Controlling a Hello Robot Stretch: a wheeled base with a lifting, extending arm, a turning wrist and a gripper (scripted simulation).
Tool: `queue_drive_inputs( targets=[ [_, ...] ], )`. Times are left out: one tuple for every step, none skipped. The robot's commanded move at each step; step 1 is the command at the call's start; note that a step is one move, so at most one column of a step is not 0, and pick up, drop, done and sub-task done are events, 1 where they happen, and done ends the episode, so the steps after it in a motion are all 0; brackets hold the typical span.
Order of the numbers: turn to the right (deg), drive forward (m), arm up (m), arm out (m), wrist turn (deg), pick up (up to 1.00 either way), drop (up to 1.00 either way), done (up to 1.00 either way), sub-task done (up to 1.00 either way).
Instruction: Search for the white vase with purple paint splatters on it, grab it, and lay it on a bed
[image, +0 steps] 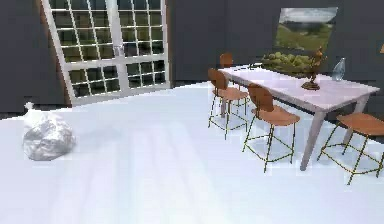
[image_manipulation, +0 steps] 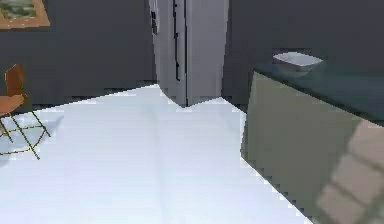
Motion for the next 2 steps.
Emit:
queue_drive_inputs(
  targets=[
    [-45.0,0.0,0.0,0.0,0.0,0.0,0.0,0.0,0.0],
    [-42.0,0.0,0.0,0.0,0.0,0.0,0.0,0.0,0.0]
  ],
)
